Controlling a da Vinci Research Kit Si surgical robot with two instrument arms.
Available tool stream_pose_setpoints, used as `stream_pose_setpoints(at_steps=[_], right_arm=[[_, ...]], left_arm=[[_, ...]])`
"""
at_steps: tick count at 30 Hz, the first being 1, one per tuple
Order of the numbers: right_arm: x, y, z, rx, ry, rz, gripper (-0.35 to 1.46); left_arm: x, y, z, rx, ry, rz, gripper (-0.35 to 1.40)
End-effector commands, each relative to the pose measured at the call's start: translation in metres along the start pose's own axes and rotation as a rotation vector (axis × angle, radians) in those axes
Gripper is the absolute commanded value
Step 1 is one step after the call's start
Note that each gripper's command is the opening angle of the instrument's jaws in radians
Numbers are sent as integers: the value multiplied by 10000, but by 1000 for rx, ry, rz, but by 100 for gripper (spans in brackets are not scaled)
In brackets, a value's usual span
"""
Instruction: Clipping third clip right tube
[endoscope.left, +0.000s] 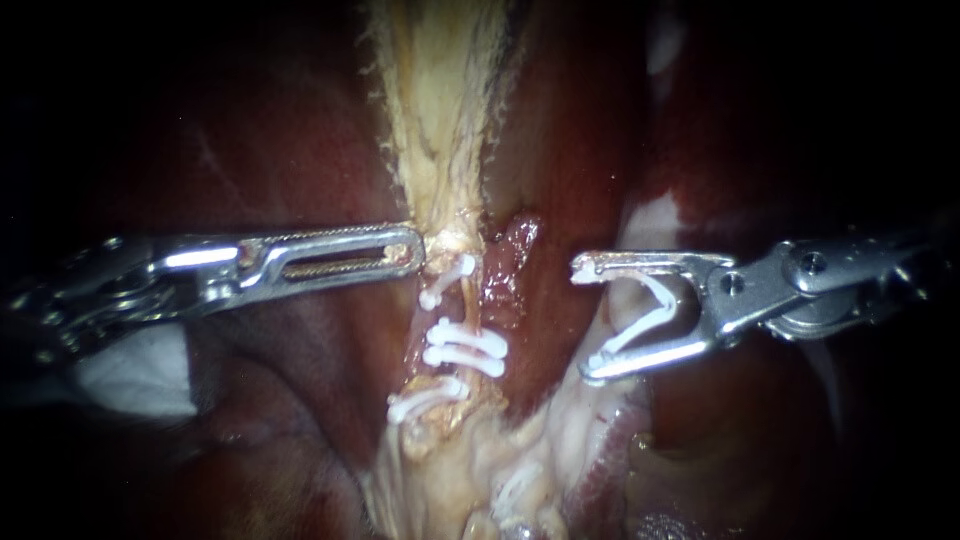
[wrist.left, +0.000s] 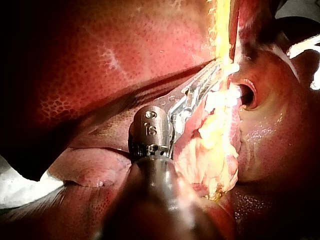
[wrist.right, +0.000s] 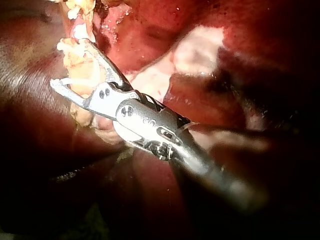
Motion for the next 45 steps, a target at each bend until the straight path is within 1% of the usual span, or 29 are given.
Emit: stream_pose_setpoints(at_steps=[1,3,5,8,9,10,15,19,22,26,30,34,38,41,43,45], right_arm=[[0,0,0,0,0,0,60],[0,0,1,0,0,0,60],[-2,0,2,-1,0,-1,60],[-10,1,11,6,0,-6,60],[-14,1,16,7,0,-10,60],[-19,1,20,8,0,-7,60],[-43,5,50,25,4,42,60],[-60,10,73,33,9,66,60],[-72,16,92,41,3,82,60],[-80,26,111,50,4,95,60],[-81,39,131,56,6,103,60],[-75,51,155,70,9,102,60],[-70,61,176,79,11,105,60],[-68,62,185,94,13,105,60],[-66,60,188,103,11,114,60],[-64,57,189,118,21,117,60]], left_arm=[[0,-1,-3,2,1,0,-35],[-1,-1,-9,2,1,0,-35],[-4,-2,-19,-4,-1,-2,-35],[-12,-2,-38,-8,-1,-12,-35],[-15,-3,-44,-10,2,-14,-35],[-17,-4,-49,-11,-1,-15,-35],[-29,-14,-77,-10,-28,-24,-35],[-33,-24,-89,-4,-36,-29,-35],[-33,-32,-94,-3,-42,-31,-35],[-32,-39,-97,-5,-43,-32,-35],[-32,-43,-99,-5,-46,-33,-35],[-32,-44,-100,-4,-49,-33,-35],[-32,-44,-100,-4,-49,-33,-35],[-32,-44,-100,-4,-49,-33,-35],[-32,-44,-100,-3,-48,-33,-35],[-32,-44,-100,-3,-48,-33,-35]])
